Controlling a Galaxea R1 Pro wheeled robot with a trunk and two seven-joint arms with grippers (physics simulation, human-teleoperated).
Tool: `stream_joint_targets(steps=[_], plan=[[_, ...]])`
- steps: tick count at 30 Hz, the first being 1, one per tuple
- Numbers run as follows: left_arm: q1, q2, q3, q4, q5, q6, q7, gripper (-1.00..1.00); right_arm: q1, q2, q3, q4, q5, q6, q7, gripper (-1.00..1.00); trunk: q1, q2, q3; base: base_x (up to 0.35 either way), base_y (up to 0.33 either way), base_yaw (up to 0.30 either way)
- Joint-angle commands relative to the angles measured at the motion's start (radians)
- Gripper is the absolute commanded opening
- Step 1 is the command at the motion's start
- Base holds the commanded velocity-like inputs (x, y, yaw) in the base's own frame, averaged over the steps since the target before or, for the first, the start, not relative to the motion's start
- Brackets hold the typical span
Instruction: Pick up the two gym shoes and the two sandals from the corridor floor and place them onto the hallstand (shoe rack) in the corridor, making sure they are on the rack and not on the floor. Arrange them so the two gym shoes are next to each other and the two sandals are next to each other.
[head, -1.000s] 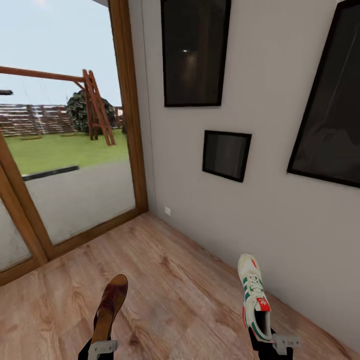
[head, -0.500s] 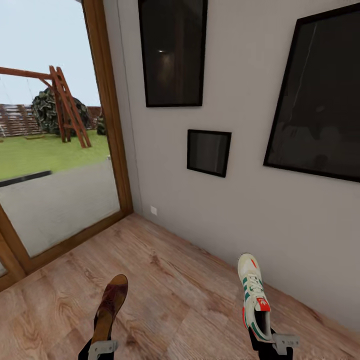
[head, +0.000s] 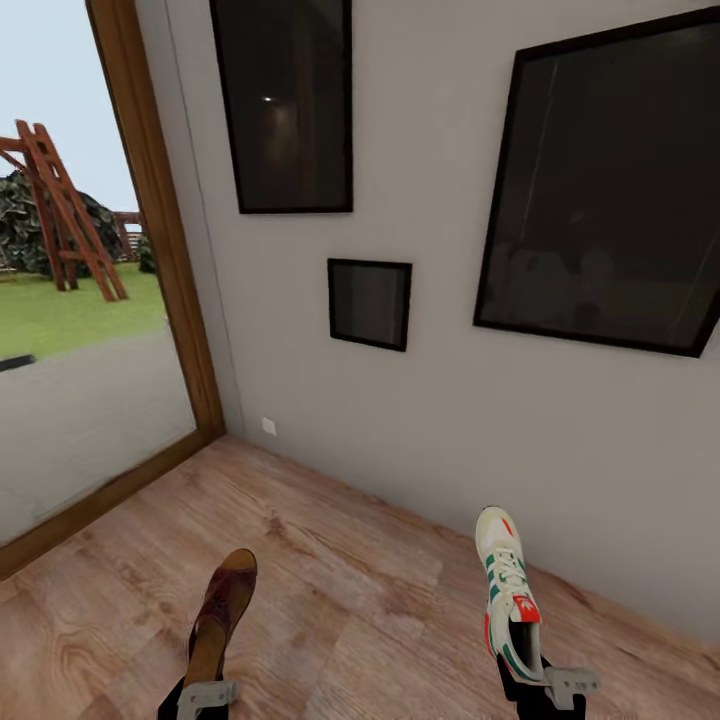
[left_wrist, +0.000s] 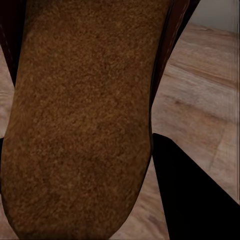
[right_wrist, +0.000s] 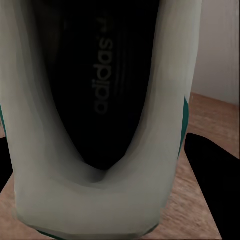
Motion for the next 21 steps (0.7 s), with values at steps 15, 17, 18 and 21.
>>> stream_joint_targets(steps=[15, 17, 18, 21], plan=[[0.000, -0.001, 0.006, 0.000, -0.013, -0.003, 0.003, -1.00, -0.001, 0.000, -0.009, 0.001, 0.008, -0.003, 0.004, -1.00, 0.000, 0.000, -0.007, -0.003, 0.000, -0.270], [0.000, -0.001, 0.006, 0.000, -0.013, -0.003, 0.003, -1.00, -0.001, 0.000, -0.009, 0.001, 0.008, -0.003, 0.004, -1.00, 0.000, 0.000, -0.007, -0.152, 0.043, -0.265], [0.000, -0.001, 0.006, 0.000, -0.013, -0.003, 0.003, -1.00, -0.001, 0.000, -0.009, 0.001, 0.008, -0.003, 0.004, -1.00, 0.000, 0.000, -0.008, -0.198, 0.062, -0.265], [0.000, 0.000, 0.006, 0.007, -0.014, -0.003, 0.003, -1.00, -0.001, 0.000, -0.009, 0.001, 0.008, -0.003, 0.004, -1.00, 0.000, 0.000, -0.009, -0.278, 0.096, -0.264]])
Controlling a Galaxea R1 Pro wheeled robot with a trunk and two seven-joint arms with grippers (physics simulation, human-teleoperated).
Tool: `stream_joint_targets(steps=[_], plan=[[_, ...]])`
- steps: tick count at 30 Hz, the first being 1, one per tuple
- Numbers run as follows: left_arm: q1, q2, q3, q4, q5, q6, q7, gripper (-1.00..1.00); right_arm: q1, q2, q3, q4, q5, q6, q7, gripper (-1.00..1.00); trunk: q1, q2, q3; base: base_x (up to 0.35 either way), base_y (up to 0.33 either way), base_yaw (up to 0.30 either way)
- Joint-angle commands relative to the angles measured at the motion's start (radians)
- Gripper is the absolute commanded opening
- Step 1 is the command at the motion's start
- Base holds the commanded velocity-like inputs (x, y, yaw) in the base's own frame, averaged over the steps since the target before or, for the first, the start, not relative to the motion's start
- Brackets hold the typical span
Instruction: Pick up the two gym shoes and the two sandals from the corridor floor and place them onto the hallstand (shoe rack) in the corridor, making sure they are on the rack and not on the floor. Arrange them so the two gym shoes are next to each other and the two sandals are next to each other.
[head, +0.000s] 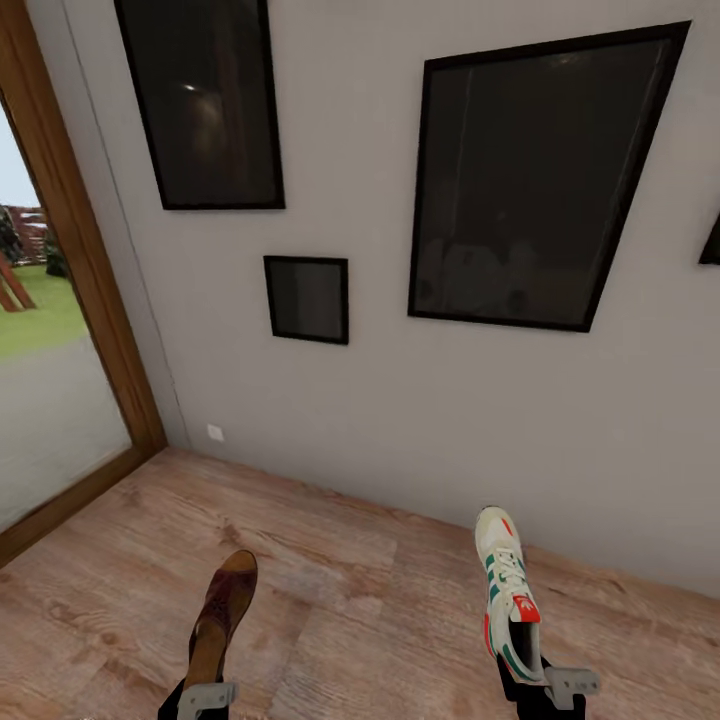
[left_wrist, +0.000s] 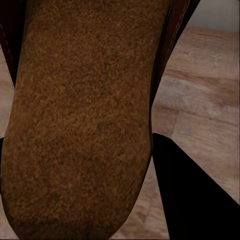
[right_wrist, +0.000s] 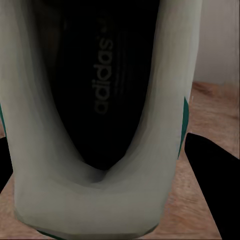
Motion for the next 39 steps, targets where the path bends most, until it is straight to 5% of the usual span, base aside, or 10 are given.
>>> stream_joint_targets(steps=[1, 39], plan=[[0.000, 0.000, 0.006, 0.001, -0.013, -0.003, 0.003, -1.00, -0.001, 0.000, -0.009, 0.001, 0.008, -0.003, 0.003, -1.00, -0.001, 0.000, -0.001, -0.287, 0.104, -0.264], [0.000, 0.001, 0.006, 0.004, -0.012, -0.003, 0.003, -1.00, -0.001, 0.001, -0.009, 0.002, 0.008, -0.003, 0.003, -1.00, -0.001, 0.000, -0.019, -0.016, 0.006, -0.255]])
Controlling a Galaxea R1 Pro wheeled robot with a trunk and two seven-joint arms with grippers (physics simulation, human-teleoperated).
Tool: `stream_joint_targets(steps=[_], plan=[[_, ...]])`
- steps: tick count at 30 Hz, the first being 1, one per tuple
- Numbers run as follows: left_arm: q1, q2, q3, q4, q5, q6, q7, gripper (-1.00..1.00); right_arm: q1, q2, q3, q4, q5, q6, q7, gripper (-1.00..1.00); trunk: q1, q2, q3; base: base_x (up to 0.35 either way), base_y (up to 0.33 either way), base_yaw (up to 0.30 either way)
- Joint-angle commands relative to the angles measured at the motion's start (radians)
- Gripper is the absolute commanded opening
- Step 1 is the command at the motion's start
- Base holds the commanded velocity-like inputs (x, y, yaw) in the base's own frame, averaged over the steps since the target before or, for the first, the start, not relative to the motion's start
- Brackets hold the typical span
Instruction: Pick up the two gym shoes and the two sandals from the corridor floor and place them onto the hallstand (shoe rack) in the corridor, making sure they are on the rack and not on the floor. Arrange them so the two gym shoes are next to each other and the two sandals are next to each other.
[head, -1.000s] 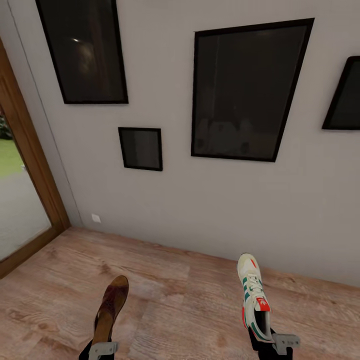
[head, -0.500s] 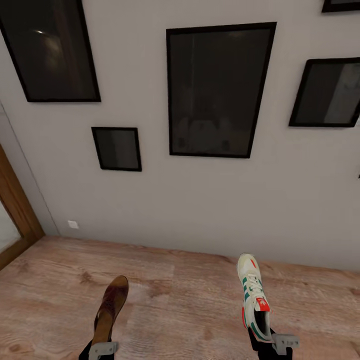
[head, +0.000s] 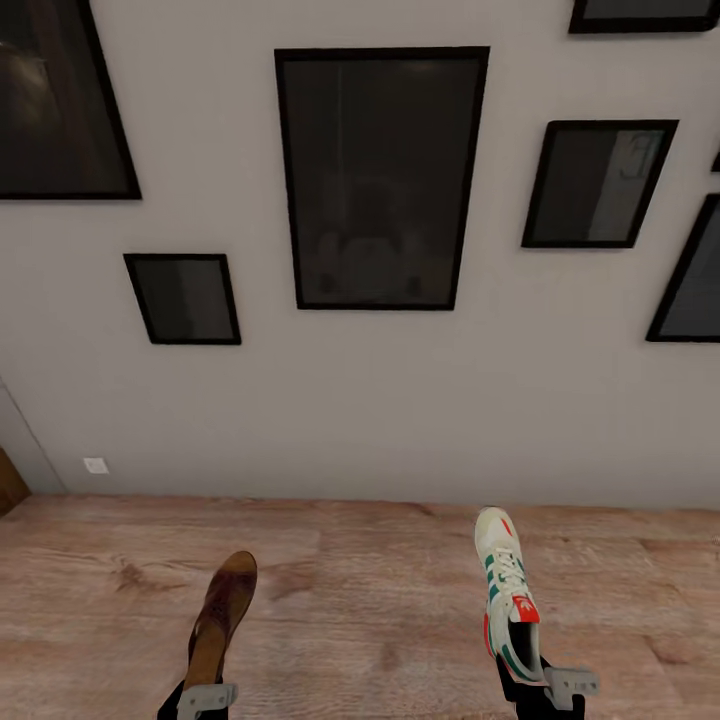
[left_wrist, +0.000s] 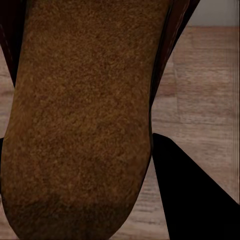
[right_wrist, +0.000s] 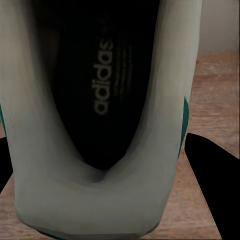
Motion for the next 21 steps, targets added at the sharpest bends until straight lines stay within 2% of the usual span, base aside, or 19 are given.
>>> stream_joint_targets(steps=[1, 11, 21], plan=[[0.000, 0.000, 0.006, 0.000, -0.013, -0.003, 0.003, -1.00, -0.001, 0.000, -0.009, 0.001, 0.008, -0.003, 0.003, -1.00, 0.000, 0.000, -0.001, -0.057, 0.000, -0.244], [0.000, 0.000, 0.006, 0.000, -0.013, -0.003, 0.003, -1.00, -0.001, 0.000, -0.009, 0.001, 0.008, -0.003, 0.003, -1.00, 0.000, 0.000, -0.007, -0.245, 0.000, -0.243], [0.000, 0.000, 0.006, 0.000, -0.013, -0.003, 0.003, -1.00, -0.001, 0.000, -0.009, 0.001, 0.008, -0.003, 0.003, -1.00, 0.000, 0.000, -0.012, -0.007, 0.000, -0.242]])
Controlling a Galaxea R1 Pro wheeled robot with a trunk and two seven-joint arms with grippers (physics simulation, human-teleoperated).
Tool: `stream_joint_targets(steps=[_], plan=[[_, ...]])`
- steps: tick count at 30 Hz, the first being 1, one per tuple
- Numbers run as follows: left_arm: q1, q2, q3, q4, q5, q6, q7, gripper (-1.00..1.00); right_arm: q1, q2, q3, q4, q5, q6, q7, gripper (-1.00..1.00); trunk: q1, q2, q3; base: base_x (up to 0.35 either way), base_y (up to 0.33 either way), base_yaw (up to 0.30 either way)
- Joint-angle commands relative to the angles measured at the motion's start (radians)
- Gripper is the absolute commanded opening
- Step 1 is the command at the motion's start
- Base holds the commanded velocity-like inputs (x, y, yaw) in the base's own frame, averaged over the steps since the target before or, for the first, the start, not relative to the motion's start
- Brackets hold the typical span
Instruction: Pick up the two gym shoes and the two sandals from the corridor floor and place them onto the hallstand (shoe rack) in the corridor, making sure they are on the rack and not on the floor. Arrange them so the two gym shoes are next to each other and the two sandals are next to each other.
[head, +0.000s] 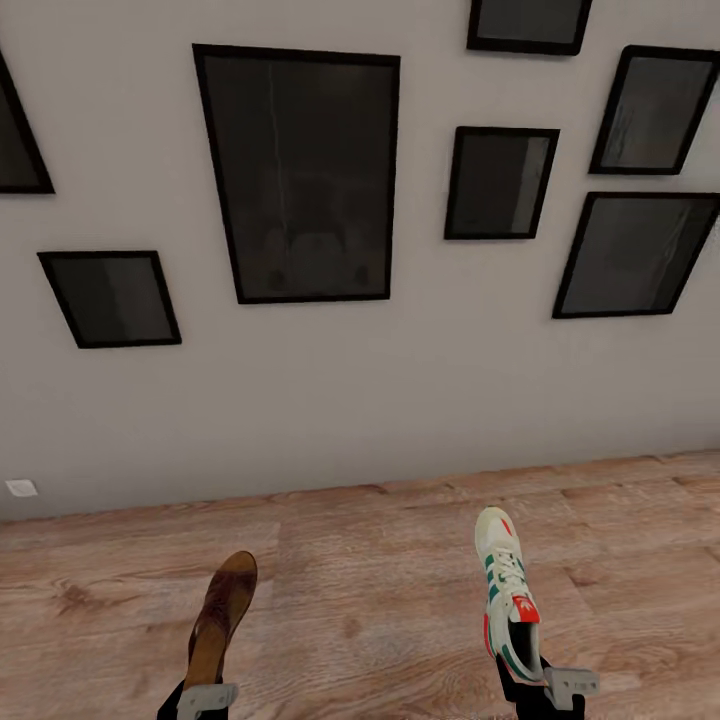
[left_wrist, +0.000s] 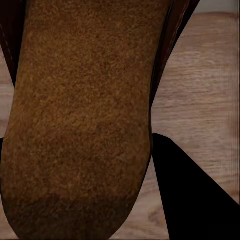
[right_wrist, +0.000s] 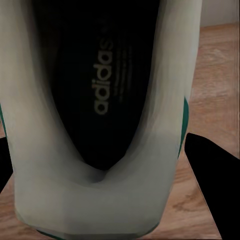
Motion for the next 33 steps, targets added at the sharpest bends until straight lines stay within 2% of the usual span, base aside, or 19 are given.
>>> stream_joint_targets(steps=[1, 33], plan=[[-0.001, 0.000, 0.006, 0.000, -0.013, -0.003, 0.003, -1.00, -0.001, 0.000, -0.009, 0.001, 0.008, -0.003, 0.003, -1.00, 0.000, 0.000, -0.001, 0.000, 0.000, -0.244], [-0.001, -0.002, 0.006, 0.001, -0.014, -0.003, 0.003, -1.00, -0.001, 0.000, -0.009, 0.001, 0.008, -0.003, 0.003, -1.00, 0.000, 0.000, -0.018, 0.000, 0.000, -0.247]])
